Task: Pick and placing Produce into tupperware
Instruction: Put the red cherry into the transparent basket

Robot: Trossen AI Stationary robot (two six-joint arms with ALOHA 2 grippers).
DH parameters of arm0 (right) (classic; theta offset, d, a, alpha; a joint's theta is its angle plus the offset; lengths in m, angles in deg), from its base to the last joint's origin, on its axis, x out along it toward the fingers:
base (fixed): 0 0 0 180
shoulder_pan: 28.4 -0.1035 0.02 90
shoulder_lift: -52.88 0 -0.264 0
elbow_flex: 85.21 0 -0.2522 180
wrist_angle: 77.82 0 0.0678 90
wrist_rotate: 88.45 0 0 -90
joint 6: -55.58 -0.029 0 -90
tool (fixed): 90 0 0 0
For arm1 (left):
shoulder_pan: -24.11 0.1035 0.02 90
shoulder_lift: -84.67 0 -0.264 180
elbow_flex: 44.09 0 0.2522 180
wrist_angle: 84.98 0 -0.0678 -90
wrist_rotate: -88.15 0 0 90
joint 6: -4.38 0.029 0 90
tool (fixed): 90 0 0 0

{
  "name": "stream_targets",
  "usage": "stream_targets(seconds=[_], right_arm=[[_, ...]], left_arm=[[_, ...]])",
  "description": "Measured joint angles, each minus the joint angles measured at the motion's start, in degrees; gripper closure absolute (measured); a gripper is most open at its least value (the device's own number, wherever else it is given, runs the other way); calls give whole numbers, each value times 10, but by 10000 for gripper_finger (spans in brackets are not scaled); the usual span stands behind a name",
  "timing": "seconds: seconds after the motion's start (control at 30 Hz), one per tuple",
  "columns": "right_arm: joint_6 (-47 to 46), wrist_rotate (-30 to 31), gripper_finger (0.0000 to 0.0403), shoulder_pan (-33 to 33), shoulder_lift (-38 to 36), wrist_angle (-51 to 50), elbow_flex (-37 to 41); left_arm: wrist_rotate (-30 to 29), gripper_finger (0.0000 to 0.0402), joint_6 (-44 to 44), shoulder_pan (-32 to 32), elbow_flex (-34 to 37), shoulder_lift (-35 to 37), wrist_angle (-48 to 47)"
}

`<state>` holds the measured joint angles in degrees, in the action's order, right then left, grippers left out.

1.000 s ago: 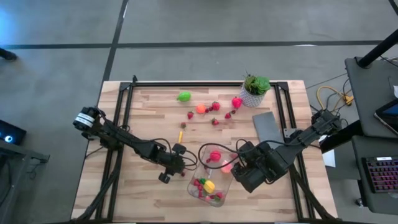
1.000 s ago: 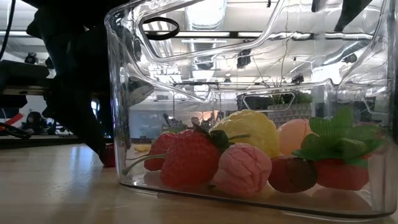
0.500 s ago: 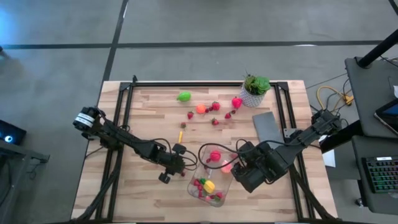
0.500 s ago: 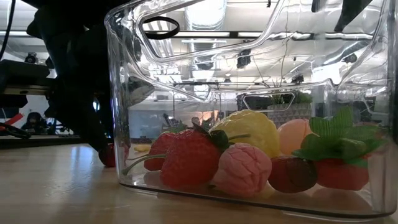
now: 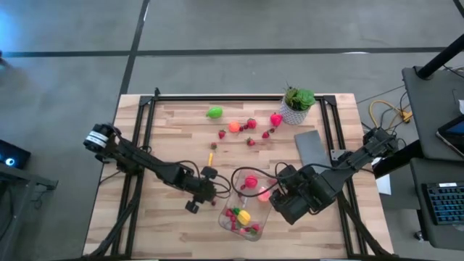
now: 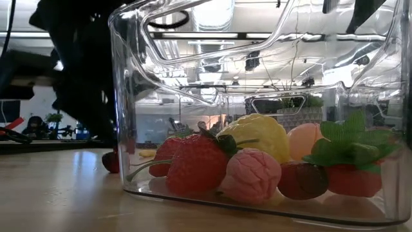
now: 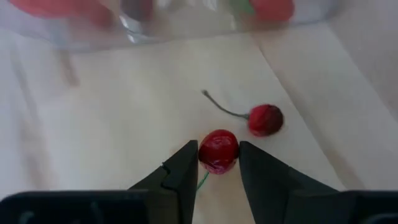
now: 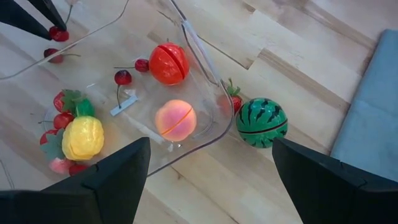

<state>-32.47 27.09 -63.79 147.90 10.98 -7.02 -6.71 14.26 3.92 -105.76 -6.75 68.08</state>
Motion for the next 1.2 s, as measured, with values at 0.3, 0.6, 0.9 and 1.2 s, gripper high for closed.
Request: stream_targets(seconds=[0.3, 0.6, 0.9, 1.2], right_arm=[[-40, 62, 74, -20, -6, -3, -1], [-133, 74, 74, -74, -24, -79, -2], [-208, 97, 74, -129, -31, -126, 0], [-216, 106, 74, -161, -31, -126, 1]], left_arm=[[-55, 302, 29, 17, -49, 60, -75], [-71, 302, 74, 41, -159, 105, -95], [19, 302, 50, 40, -323, -14, -68], [141, 302, -112, 55, -383, -120, -74]])
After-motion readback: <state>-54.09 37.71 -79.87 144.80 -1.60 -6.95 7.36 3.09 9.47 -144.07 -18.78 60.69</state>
